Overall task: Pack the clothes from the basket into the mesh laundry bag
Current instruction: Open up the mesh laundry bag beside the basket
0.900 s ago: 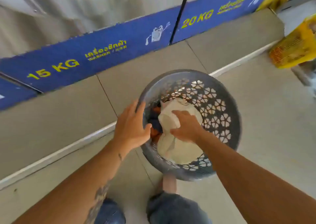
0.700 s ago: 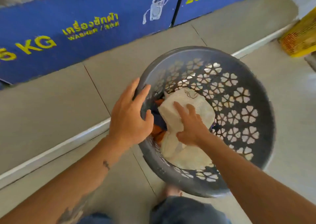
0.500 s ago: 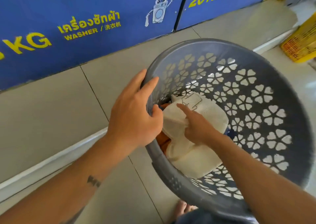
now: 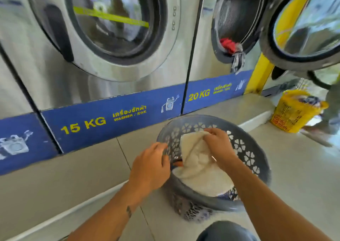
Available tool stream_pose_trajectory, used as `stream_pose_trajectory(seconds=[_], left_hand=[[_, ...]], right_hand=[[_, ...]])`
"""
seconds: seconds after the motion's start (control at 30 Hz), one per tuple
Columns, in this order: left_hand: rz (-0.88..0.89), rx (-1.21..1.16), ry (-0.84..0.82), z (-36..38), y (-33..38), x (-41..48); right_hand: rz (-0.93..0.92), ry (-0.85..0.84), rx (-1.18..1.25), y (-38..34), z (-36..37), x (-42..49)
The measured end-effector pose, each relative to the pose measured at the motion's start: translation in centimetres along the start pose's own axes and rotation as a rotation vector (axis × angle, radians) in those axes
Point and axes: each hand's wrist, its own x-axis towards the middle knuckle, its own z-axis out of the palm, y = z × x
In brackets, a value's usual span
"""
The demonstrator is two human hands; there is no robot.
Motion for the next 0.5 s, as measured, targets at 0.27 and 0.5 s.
stream_pose_trajectory(seconds=[0.27,0.5], left_hand=[[-0.409,-0.879,-0.028,-5.3,4.9,-7.8],[-0.358,-0.771,0.404,-11.0,3.2,-13.1]], right_hand=[[-0.077,-0.172,0.639,-10.9,-2.8,-10.7],[-0.23,-0.269,0.295,-8.4,-0.8,-17.3]])
